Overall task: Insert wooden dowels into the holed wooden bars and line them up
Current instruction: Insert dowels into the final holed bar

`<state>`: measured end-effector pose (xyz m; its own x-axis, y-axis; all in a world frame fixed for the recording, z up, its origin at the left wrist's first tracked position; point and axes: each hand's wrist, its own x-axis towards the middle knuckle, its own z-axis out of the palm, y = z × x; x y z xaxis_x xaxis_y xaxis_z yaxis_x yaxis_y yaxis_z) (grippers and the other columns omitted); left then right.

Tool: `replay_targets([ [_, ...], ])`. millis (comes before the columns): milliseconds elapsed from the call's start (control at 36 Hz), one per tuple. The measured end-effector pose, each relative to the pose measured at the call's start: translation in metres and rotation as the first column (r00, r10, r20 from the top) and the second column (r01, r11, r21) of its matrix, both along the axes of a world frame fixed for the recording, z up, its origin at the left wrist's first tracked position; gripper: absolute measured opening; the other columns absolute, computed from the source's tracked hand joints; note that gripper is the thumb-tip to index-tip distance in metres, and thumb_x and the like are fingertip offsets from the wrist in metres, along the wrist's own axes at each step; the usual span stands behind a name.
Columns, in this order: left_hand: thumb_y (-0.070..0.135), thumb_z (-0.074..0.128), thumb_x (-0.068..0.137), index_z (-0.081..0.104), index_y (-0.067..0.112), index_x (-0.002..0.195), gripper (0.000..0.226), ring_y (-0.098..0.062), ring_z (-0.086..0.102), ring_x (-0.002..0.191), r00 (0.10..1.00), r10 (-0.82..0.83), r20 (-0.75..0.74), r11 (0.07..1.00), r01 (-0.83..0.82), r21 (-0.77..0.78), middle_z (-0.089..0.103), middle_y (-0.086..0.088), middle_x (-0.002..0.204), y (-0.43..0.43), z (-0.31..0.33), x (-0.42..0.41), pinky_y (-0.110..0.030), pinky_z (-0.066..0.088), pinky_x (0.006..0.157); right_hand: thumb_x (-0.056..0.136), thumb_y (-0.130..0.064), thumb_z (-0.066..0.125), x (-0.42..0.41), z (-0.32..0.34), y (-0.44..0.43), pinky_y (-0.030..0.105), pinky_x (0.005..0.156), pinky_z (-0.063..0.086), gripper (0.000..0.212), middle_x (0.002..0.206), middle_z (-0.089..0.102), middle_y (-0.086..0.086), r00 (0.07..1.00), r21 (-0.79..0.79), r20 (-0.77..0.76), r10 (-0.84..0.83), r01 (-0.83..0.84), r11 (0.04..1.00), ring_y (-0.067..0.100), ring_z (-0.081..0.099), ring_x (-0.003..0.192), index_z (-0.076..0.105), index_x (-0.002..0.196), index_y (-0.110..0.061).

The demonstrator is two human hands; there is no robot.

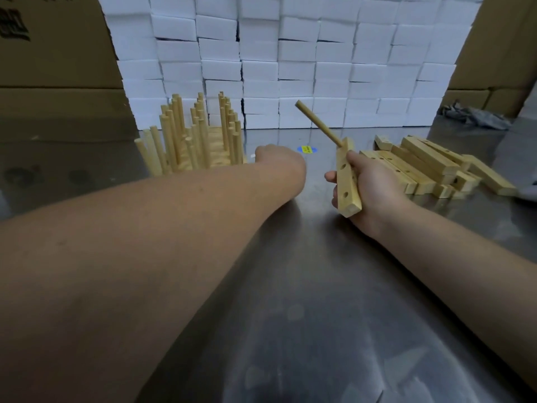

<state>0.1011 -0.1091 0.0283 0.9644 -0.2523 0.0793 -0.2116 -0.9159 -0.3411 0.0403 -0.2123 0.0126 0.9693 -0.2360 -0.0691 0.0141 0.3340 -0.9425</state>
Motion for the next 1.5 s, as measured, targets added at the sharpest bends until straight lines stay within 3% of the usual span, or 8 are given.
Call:
replay_targets([
  [83, 0.008, 0.048, 0.087, 0.054, 0.009, 0.104, 0.018, -0.024, 0.048, 0.086, 0.998, -0.05, 0.044, 0.988, 0.056, -0.143, 0.042, -0.003, 0.076, 0.004, 0.002, -0.012, -0.031, 0.036, 0.069, 0.099, -0.027, 0.04, 0.0, -0.001, 0.0, 0.019, 0.04, 0.039, 0.015, 0.058, 0.061, 0.002, 1.0, -0.014, 0.016, -0.006, 0.006, 1.0, 0.011, 0.046, 0.037, 0.048, 0.088, -0.019],
  [167, 0.003, 0.046, 0.087, 0.054, 0.006, 0.112, 0.026, -0.021, 0.043, 0.077, 0.994, -0.078, 0.072, 0.969, 0.093, -0.231, 0.038, -0.004, 0.074, 0.01, 0.007, -0.032, -0.029, 0.038, 0.064, 0.099, -0.028, 0.04, 0.001, -0.001, 0.001, 0.019, 0.04, 0.038, 0.014, 0.059, 0.061, 0.002, 0.999, -0.002, 0.031, -0.009, 0.009, 1.0, 0.012, 0.045, 0.039, 0.05, 0.096, -0.019],
  [278, 0.005, 0.041, 0.088, 0.046, 0.012, 0.082, 0.01, -0.017, 0.038, 0.06, 0.991, -0.079, 0.104, 0.914, 0.113, -0.39, 0.033, -0.001, 0.067, 0.031, 0.011, -0.071, -0.025, 0.028, 0.05, 0.098, -0.031, 0.042, -0.001, 0.0, 0.0, 0.017, 0.04, 0.038, 0.015, 0.053, 0.061, 0.0, 1.0, 0.015, 0.017, -0.025, 0.025, 1.0, 0.012, 0.045, 0.039, 0.051, 0.101, -0.019],
  [361, 0.016, 0.038, 0.091, 0.045, 0.015, 0.08, 0.013, -0.021, 0.039, 0.066, 0.975, -0.086, 0.204, 0.83, 0.183, -0.526, 0.033, 0.004, 0.064, 0.056, 0.004, -0.103, -0.027, 0.028, 0.058, 0.097, -0.034, 0.043, -0.003, 0.001, 0.0, 0.018, 0.04, 0.038, 0.018, 0.06, 0.06, 0.001, 1.0, -0.032, 0.007, -0.005, 0.006, 0.999, 0.012, 0.045, 0.041, 0.054, 0.096, -0.02],
  [528, 0.028, 0.037, 0.094, 0.064, 0.014, 0.095, 0.03, -0.021, 0.049, 0.084, 0.98, -0.138, 0.144, 0.59, 0.198, -0.783, 0.053, -0.003, 0.085, 0.078, -0.008, -0.134, -0.035, 0.036, 0.074, 0.097, -0.03, 0.042, -0.011, 0.001, 0.009, 0.015, 0.039, 0.037, 0.023, 0.053, 0.061, 0.0, 0.992, -0.08, 0.025, 0.12, -0.117, 0.99, 0.012, 0.046, 0.037, 0.057, 0.094, -0.013],
  [889, 0.023, 0.048, 0.092, 0.068, 0.018, 0.098, 0.021, -0.009, 0.044, 0.078, 0.938, -0.111, 0.328, 0.522, 0.336, -0.784, 0.062, -0.001, 0.082, 0.09, -0.016, -0.123, -0.034, 0.034, 0.069, 0.1, -0.024, 0.037, -0.034, 0.004, 0.03, 0.018, 0.042, 0.037, 0.024, 0.056, 0.057, 0.002, 0.928, -0.268, 0.135, 0.347, -0.303, 0.915, 0.012, 0.044, 0.043, 0.06, 0.096, -0.026],
  [1139, 0.024, 0.05, 0.091, 0.067, 0.025, 0.106, 0.023, -0.015, 0.049, 0.079, 0.92, -0.128, 0.37, 0.547, 0.376, -0.747, 0.058, -0.001, 0.085, 0.093, -0.016, -0.125, -0.037, 0.039, 0.07, 0.099, -0.023, 0.039, -0.039, 0.005, 0.032, 0.017, 0.042, 0.037, 0.025, 0.057, 0.057, 0.002, 0.929, -0.438, 0.162, 0.333, -0.234, 0.868, 0.008, 0.047, 0.043, 0.061, 0.091, -0.032],
  [1500, 0.023, 0.05, 0.09, 0.065, 0.023, 0.114, 0.028, -0.018, 0.048, 0.076, 0.89, -0.185, 0.417, 0.573, 0.442, -0.69, 0.054, 0.001, 0.08, 0.092, -0.015, -0.128, -0.031, 0.035, 0.061, 0.1, -0.022, 0.038, -0.049, 0.011, 0.036, 0.018, 0.042, 0.039, 0.025, 0.063, 0.055, 0.003, 0.936, -0.436, 0.165, 0.312, -0.214, 0.874, 0.002, 0.051, 0.044, 0.058, 0.095, -0.035],
])
